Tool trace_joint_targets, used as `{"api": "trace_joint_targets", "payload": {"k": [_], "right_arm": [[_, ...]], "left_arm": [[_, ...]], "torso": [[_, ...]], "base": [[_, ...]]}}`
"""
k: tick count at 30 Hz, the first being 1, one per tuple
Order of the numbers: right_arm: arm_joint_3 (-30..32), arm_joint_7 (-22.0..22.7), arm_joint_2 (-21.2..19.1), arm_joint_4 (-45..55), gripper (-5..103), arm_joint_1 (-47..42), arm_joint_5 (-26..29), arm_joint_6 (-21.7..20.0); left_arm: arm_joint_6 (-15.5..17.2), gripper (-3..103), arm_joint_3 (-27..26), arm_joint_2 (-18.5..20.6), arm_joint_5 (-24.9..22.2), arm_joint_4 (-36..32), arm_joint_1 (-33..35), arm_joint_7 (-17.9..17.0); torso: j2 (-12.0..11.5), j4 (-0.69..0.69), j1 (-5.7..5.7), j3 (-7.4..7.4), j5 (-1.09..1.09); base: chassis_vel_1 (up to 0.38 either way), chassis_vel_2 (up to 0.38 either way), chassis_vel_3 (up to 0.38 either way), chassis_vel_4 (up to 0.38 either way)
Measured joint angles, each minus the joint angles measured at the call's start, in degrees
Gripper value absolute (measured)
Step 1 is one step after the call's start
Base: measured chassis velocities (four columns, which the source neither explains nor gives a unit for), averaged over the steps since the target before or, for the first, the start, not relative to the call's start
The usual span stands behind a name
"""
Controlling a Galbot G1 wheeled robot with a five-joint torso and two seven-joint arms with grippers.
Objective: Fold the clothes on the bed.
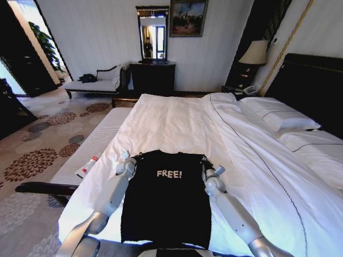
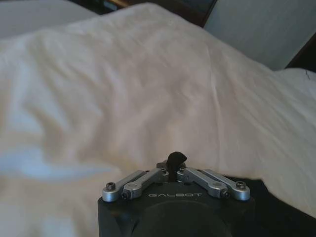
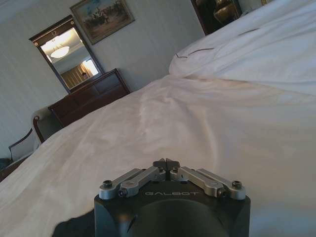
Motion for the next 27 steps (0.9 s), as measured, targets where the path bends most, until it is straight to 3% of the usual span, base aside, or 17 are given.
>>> {"api": "trace_joint_targets", "payload": {"k": [8,13,22,27], "right_arm": [[-0.8,1.8,-4.8,4.1,0,4.3,4.6,-1.1],[-2.1,1.7,-7.2,4.3,0,8.5,6.6,-1.3],[-6.4,-3.2,-10.7,4.2,0,17.0,11.1,1.1],[-7.0,-4.8,-10.8,4.4,0,17.9,11.9,2.2]], "left_arm": [[0.1,2,-1.1,4.5,-2.7,-2.5,-3.3,0.0],[-0.6,2,-1.1,5.2,-4.8,-2.4,-6.2,0.1],[-3.2,2,1.8,5.3,-9.2,-0.7,-15.6,2.5],[-3.7,2,2.5,5.7,-10.0,-1.7,-16.0,3.1]], "torso": [[0.0,0.01,-0.01,0.00,0.00],[0.0,0.02,0.00,0.00,0.00],[0.0,0.00,0.00,0.00,0.01],[0.0,0.00,0.02,0.00,0.01]], "base": [[0.000,0.000,0.000,0.000],[0.000,0.000,0.000,0.000],[0.000,0.000,0.000,0.000],[0.000,0.000,0.000,0.000]]}}
